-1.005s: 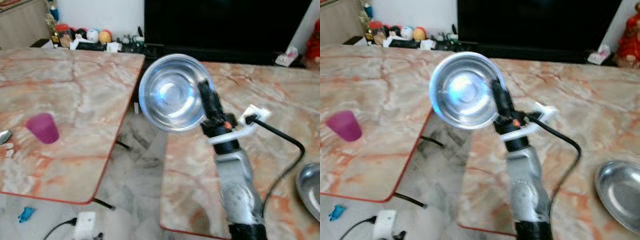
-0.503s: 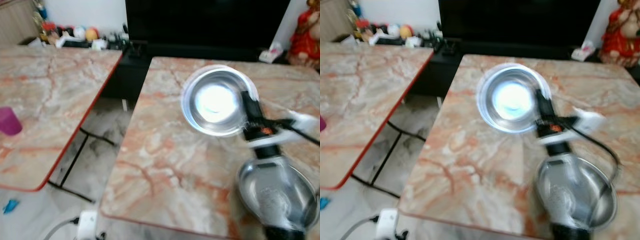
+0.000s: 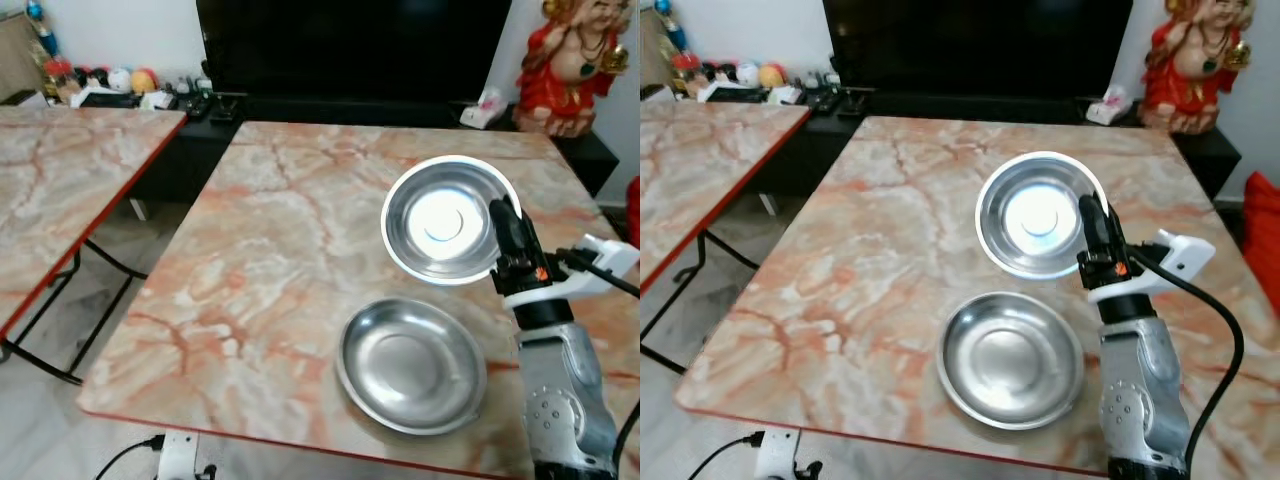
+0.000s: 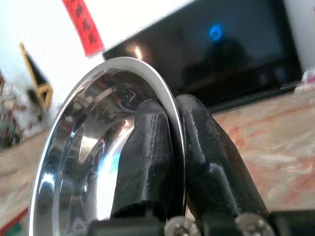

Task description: Setting the table

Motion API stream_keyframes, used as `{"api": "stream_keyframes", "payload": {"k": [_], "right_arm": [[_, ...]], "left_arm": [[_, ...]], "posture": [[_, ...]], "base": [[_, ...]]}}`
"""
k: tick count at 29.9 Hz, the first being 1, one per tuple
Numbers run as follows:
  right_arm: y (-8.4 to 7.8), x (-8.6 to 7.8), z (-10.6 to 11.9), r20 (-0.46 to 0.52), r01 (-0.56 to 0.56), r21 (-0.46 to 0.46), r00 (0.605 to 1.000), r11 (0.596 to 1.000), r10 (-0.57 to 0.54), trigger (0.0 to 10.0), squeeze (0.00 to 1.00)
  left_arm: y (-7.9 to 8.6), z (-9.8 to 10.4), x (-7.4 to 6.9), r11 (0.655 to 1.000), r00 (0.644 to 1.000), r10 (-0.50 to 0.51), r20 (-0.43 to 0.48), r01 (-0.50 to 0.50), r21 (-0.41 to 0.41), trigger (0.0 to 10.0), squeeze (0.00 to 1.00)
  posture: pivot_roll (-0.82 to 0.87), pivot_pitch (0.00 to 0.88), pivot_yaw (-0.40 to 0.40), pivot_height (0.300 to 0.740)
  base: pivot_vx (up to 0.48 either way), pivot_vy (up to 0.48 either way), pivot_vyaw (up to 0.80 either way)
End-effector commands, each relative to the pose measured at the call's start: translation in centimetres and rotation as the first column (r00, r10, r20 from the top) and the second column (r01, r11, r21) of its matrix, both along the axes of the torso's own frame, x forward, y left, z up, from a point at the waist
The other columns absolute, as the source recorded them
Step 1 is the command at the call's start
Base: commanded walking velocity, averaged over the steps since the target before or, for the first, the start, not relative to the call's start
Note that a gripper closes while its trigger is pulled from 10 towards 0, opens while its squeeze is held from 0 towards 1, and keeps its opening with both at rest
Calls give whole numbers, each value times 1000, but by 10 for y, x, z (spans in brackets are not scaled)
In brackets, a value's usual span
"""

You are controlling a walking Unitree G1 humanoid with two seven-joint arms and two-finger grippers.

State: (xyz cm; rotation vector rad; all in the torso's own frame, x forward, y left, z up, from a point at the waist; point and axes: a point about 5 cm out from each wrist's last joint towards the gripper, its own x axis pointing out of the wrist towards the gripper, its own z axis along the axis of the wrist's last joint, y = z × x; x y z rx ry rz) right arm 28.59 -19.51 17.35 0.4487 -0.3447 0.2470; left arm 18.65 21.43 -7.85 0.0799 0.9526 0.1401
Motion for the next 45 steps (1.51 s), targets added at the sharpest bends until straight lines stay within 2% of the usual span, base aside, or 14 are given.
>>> {"api": "stream_keyframes", "payload": {"k": [1, 10, 18, 28, 37, 45], "right_arm": [[0, -1, 4, 2, -1, -10, 1000, 1000, 1, 10000, 0], [-3, -5, -3, -34, 15, -8, 999, 1000, -15, 10000, 0], [-6, -2, -6, -64, 49, 6, 997, 999, -49, 10000, 0], [-9, 3, -5, -73, 96, 27, 993, 995, -93, 10000, 0], [-6, 6, -4, -69, 98, 39, 993, 994, -95, 10000, 0], [-9, 9, -4, -80, 131, 54, 989, 990, -126, 10000, 0]], "left_arm": [[3, -1, -4, 1000, 1000, -2, -21, 2, 10, 10000, 0], [1, -2, -5, 1000, 1000, -2, -25, 2, 5, 10000, 0], [2, -3, -6, 1000, 999, 17, -27, -17, -3, 10000, 0], [2, -2, -5, 1000, 999, 23, -24, -23, -2, 10000, 0], [12, -2, -9, 999, 999, 33, -32, -32, 5, 10000, 0], [13, -2, -9, 1000, 999, 30, -32, -30, 6, 10000, 0]], "posture": [[-30, 11, 1, 740], [-36, 2, -3, 740], [-32, 3, -6, 740], [-26, 7, -1, 740], [-22, 11, 2, 740], [-21, 11, 0, 740]], "base": [[0, 0, 0], [0, 0, 0], [0, 0, 0], [0, 443, 0], [0, 480, 0], [0, 136, 0]]}}
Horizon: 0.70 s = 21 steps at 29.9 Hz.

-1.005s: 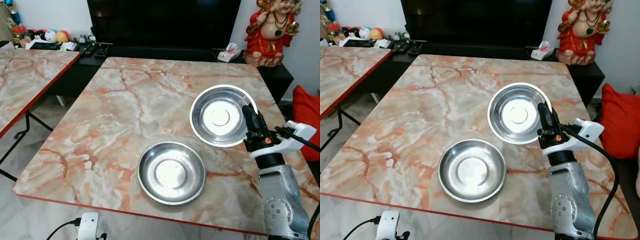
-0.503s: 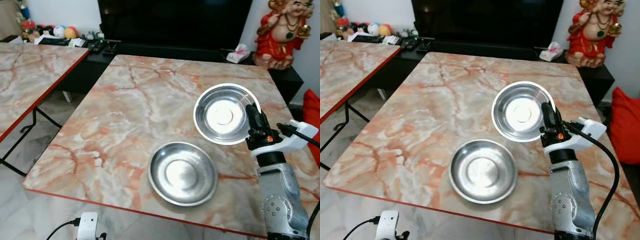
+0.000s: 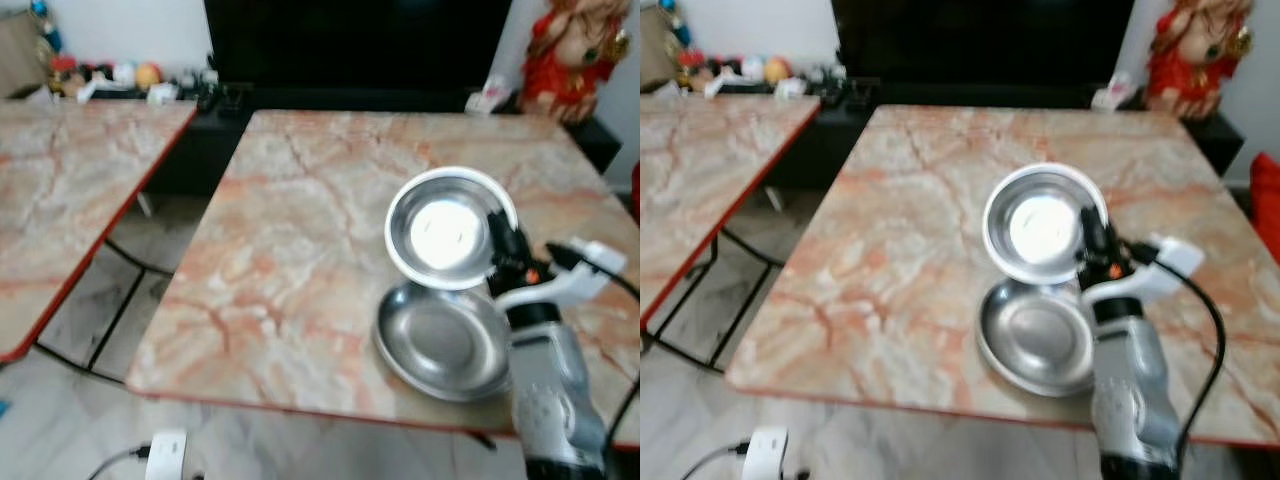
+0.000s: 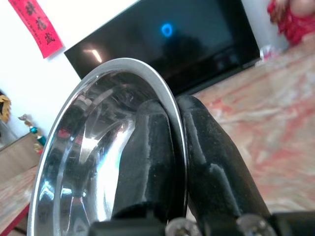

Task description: Setting the table

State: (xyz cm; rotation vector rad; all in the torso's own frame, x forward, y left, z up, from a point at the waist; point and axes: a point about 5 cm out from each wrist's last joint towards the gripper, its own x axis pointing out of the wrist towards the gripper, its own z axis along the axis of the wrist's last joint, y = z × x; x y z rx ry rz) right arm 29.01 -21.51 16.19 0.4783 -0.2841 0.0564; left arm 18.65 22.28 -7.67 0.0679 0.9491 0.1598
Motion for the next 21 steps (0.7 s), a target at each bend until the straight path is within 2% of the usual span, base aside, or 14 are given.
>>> {"api": "stream_keyframes", "payload": {"k": [1, 6, 8, 9, 12, 14, 15, 19, 21], "right_arm": [[10, 5, 8, 28, -28, 10, 999, 1000, 28, 10000, 0], [6, 8, 7, 12, 3, 8, 1000, 1000, -4, 10000, 0], [2, 9, 5, -20, 31, -10, 999, 999, -31, 10000, 0], [-6, 12, 2, -56, 69, -31, 996, 997, -70, 10000, 0], [-13, 12, 1, -69, 88, -41, 993, 995, -90, 10000, 0], [-18, 11, 1, -104, 98, -78, 989, 992, -106, 10000, 0], [-26, 11, -4, -167, 110, -138, 977, 984, -132, 10000, 0], [-42, 7, -3, -220, 113, -151, 965, 982, -145, 10000, 0], [-47, 5, -13, -313, 88, -121, 942, 989, -122, 10000, 0]], "left_arm": [[4, -4, -9, 1000, 999, 9, -36, -8, 6, 10000, 0], [0, -4, -8, 1000, 999, 10, -33, -10, -1, 10000, 0], [0, -4, -7, 1000, 999, 10, -32, -10, -3, 10000, 0], [-1, -4, -7, 1000, 999, 8, -31, -8, -4, 10000, 0], [-1, -4, -7, 1000, 1000, 7, -30, -7, -5, 10000, 0], [-1, -4, -7, 1000, 1000, 6, -30, -6, -5, 10000, 0], [-1, -4, -7, 1000, 1000, 5, -30, -5, -6, 10000, 0], [-1, -4, -7, 1000, 1000, 3, -31, -3, -5, 10000, 0], [-1, -4, -7, 1000, 999, 1, -32, -1, -5, 10000, 0]], "posture": [[-22, 12, 1, 740], [-21, 13, 1, 740], [-23, 14, 3, 740], [-25, 15, 3, 740], [-23, 15, 3, 740], [-25, 16, 4, 740], [-28, 16, 5, 740], [-31, 16, 6, 740], [-35, 17, 8, 740]], "base": [[0, 0, 0], [0, 0, 0], [0, 0, 0], [0, 0, 0], [0, 0, 0], [0, 0, 0], [0, 0, 0], [0, 0, 0], [0, 0, 0]]}}
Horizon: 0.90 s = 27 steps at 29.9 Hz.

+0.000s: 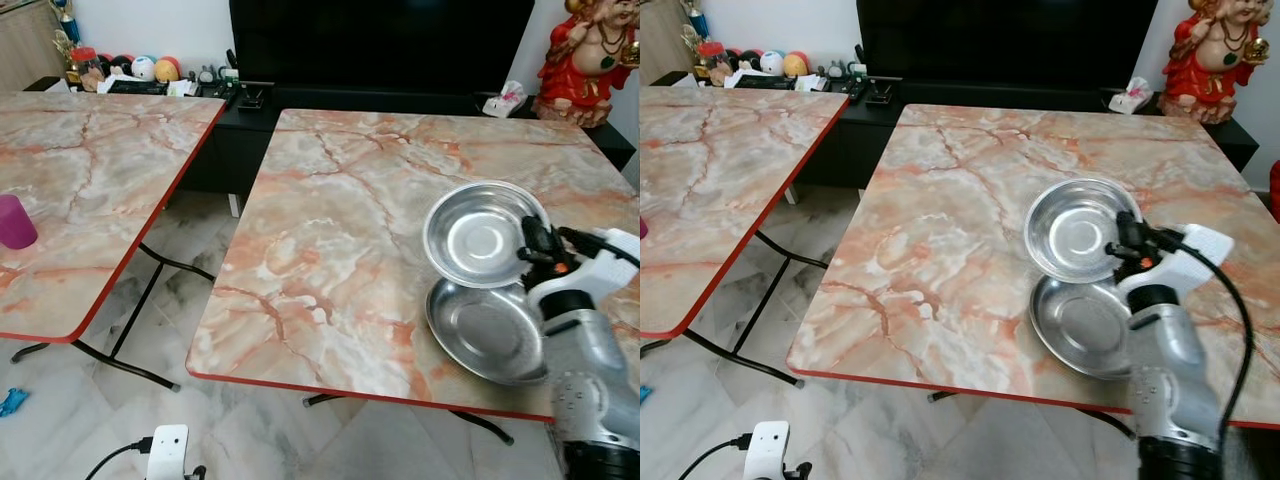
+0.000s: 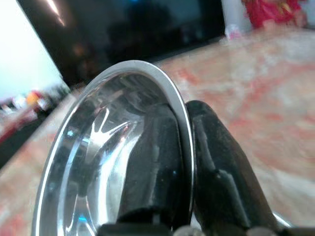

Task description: Setting the table

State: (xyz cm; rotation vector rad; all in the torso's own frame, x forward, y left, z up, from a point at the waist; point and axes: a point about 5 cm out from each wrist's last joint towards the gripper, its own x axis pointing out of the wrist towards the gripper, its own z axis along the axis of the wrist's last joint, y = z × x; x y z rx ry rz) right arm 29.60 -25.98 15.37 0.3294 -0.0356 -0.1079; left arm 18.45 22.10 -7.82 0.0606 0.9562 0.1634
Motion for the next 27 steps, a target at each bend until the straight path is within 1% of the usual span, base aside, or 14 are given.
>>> {"api": "stream_keyframes", "payload": {"k": [1, 2, 3, 6, 11, 12, 17, 21, 25, 27], "right_arm": [[-5, -2, -6, -54, -6, 42, 999, 999, 8, 10000, 0], [-8, -3, -7, -63, -2, 57, 998, 998, 5, 10000, 0], [-12, -4, -10, -78, 11, 103, 997, 995, -3, 10000, 0], [-18, -6, -15, -105, 22, 166, 994, 986, -4, 10000, 0], [-21, -8, -20, -137, 30, 205, 991, 978, -1, 10000, 0], [-23, -9, -25, -162, 45, 221, 987, 974, -9, 10000, 0], [-23, -10, -36, -196, 48, 237, 981, 970, -1, 10000, 0], [-18, -13, -47, -250, 48, 242, 968, 969, 14, 10000, 0], [-18, -13, -49, -260, 47, 242, 965, 969, 18, 10000, 0], [-20, -13, -51, -278, 52, 225, 961, 973, 13, 10000, 0]], "left_arm": [[1, -2, -5, 1000, 1000, -6, -25, 6, 0, 10000, 0], [1, -2, -5, 1000, 1000, -6, -25, 6, -1, 10000, 0], [1, -2, -4, 1000, 1000, -7, -25, 7, 0, 10000, 0], [2, -2, -4, 1000, 1000, -7, -24, 7, 1, 10000, 0], [2, -2, -4, 1000, 1000, -7, -24, 7, 2, 10000, 0], [2, -2, -4, 1000, 1000, -8, -24, 8, 3, 10000, 0], [2, -2, -4, 1000, 1000, -9, -24, 9, 3, 10000, 0], [1, -2, -5, 1000, 1000, -10, -26, 10, 4, 10000, 0], [1, -2, -4, 1000, 1000, -10, -26, 10, 4, 10000, 0], [0, -2, -4, 1000, 1000, -12, -27, 12, 3, 10000, 0]], "posture": [[-35, 17, 8, 740], [-35, 17, 8, 740], [-32, 19, 7, 740], [-31, 20, 8, 740], [-31, 20, 10, 740], [-30, 20, 10, 740], [-29, 21, 11, 740], [-27, 23, 12, 740], [-28, 24, 12, 740], [-29, 24, 12, 740]], "base": [[0, 0, 0], [0, 0, 0], [0, 0, 0], [0, 0, 0], [0, 0, 0], [0, 0, 0], [0, 0, 0], [0, 0, 0], [0, 0, 0], [0, 0, 0]]}}
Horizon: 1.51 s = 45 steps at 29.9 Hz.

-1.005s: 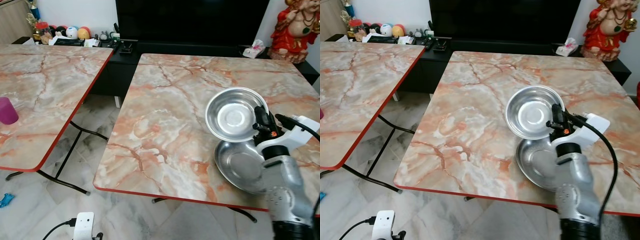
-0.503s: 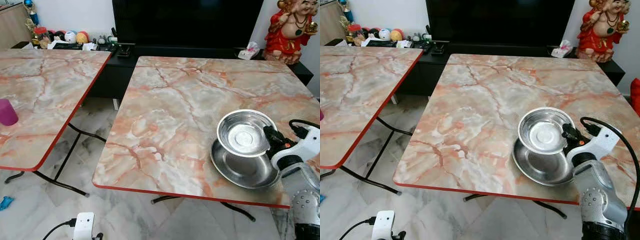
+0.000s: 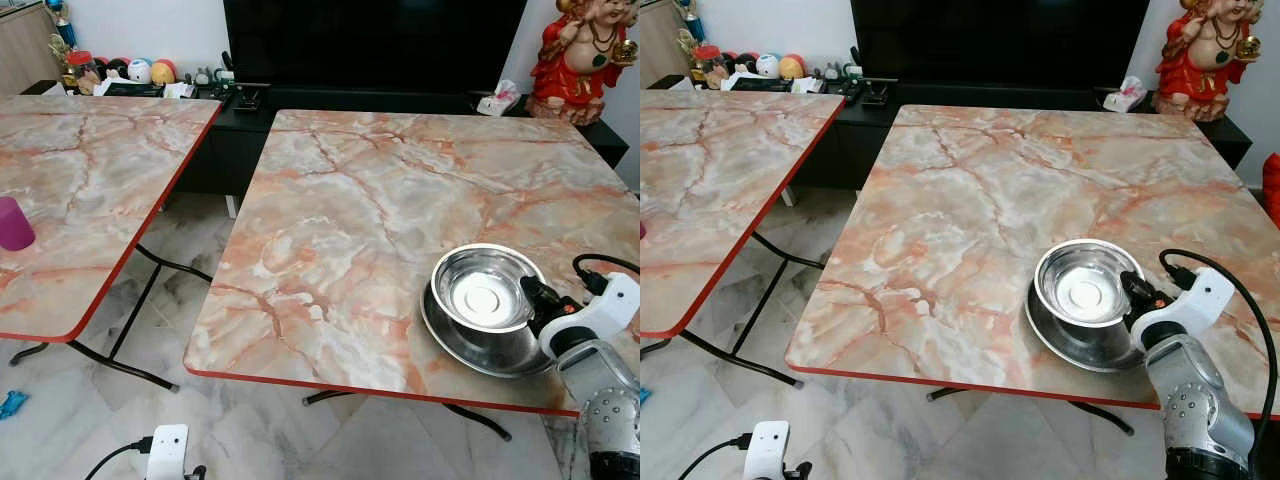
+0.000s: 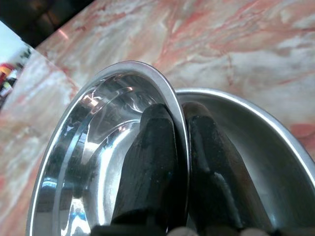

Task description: Setting the table

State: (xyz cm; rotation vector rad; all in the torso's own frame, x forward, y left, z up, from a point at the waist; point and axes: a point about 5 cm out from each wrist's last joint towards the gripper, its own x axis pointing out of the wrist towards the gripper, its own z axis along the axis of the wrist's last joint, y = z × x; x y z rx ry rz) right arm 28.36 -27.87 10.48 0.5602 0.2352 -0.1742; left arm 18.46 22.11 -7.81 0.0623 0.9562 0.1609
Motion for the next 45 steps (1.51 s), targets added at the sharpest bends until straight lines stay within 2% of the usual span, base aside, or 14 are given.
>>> {"api": "stream_keyframes", "payload": {"k": [1, 9, 10, 11, 12, 16, 20, 21, 23, 35, 36, 37, 41, 45], "right_arm": [[-1, -1, -3, -22, -3, -13, 1000, 1000, 3, 10000, 0], [1, -1, -9, -50, -15, -8, 999, 1000, 14, 10000, 0], [2, -1, -10, -52, -19, -5, 998, 1000, 18, 10000, 416], [2, -1, -10, -54, -21, -3, 998, 1000, 21, 10000, 416], [2, -1, -10, -54, -24, -5, 998, 1000, 24, 10000, 933], [1, -2, -10, -63, -27, -26, 998, 999, 25, 10000, 914], [0, -2, -10, -81, -28, -51, 996, 998, 24, 10000, 812], [-1, -2, -10, -82, -27, -54, 996, 998, 22, 10000, 412], [-3, -2, -9, -83, -21, -67, 996, 998, 16, 10000, 125], [-16, -5, -6, -97, 10, -117, 995, 993, -21, 10000, 133], [-18, -6, -5, -100, 11, -136, 995, 991, -25, 10000, 125], [-19, -6, -5, -103, 11, -147, 994, 989, -26, 10000, 35], [-23, -3, 6, -35, 63, -225, 997, 972, -73, 10000, 0], [-19, -2, 26, 108, 102, -415, 992, 904, -62, 10000, 0]], "left_arm": [[0, -3, -5, 1000, 1000, -9, -27, 10, 2, 10000, 0], [0, -3, -5, 1000, 1000, -8, -28, 8, 3, 10000, 0], [0, -3, -5, 1000, 1000, -8, -28, 8, 4, 10000, 0], [0, -3, -5, 1000, 1000, -8, -28, 8, 4, 10000, 0], [0, -3, -5, 1000, 1000, -8, -28, 8, 4, 10000, 0], [1, -2, -5, 1000, 1000, -9, -28, 9, 5, 10000, 0], [2, -2, -5, 1000, 1000, -9, -28, 9, 5, 10000, 0], [2, -2, -5, 1000, 1000, -9, -28, 9, 5, 10000, 0], [2, -2, -5, 1000, 1000, -9, -28, 9, 5, 10000, 0], [8, -3, -10, 1000, 999, -5, -33, 5, 8, 10000, 0], [10, -3, -10, 1000, 999, -3, -35, 3, 8, 10000, 0], [10, -3, -11, 1000, 999, -2, -35, 2, 8, 10000, 0], [13, -3, -13, 1000, 999, 2, -37, -2, 8, 10000, 0], [14, -3, -14, 1000, 999, 3, -36, -3, 8, 10000, 0]], "posture": [[-29, 24, 12, 740], [-26, 24, 12, 740], [-26, 25, 13, 740], [-26, 25, 13, 740], [-26, 25, 12, 740], [-27, 25, 13, 740], [-26, 27, 13, 740], [-26, 26, 14, 740], [-26, 27, 14, 740], [-25, 25, 15, 740], [-26, 26, 16, 740], [-26, 26, 16, 740], [-27, 25, 15, 740], [-22, 24, 13, 740]], "base": [[0, 0, 0], [0, 0, 0], [0, 0, 0], [0, 0, 0], [0, 0, 0], [0, 0, 0], [0, 0, 0], [0, 0, 0], [0, 0, 0], [0, 0, 0], [0, 0, 0], [0, 0, 0], [0, 0, 0], [0, 0, 0]]}}
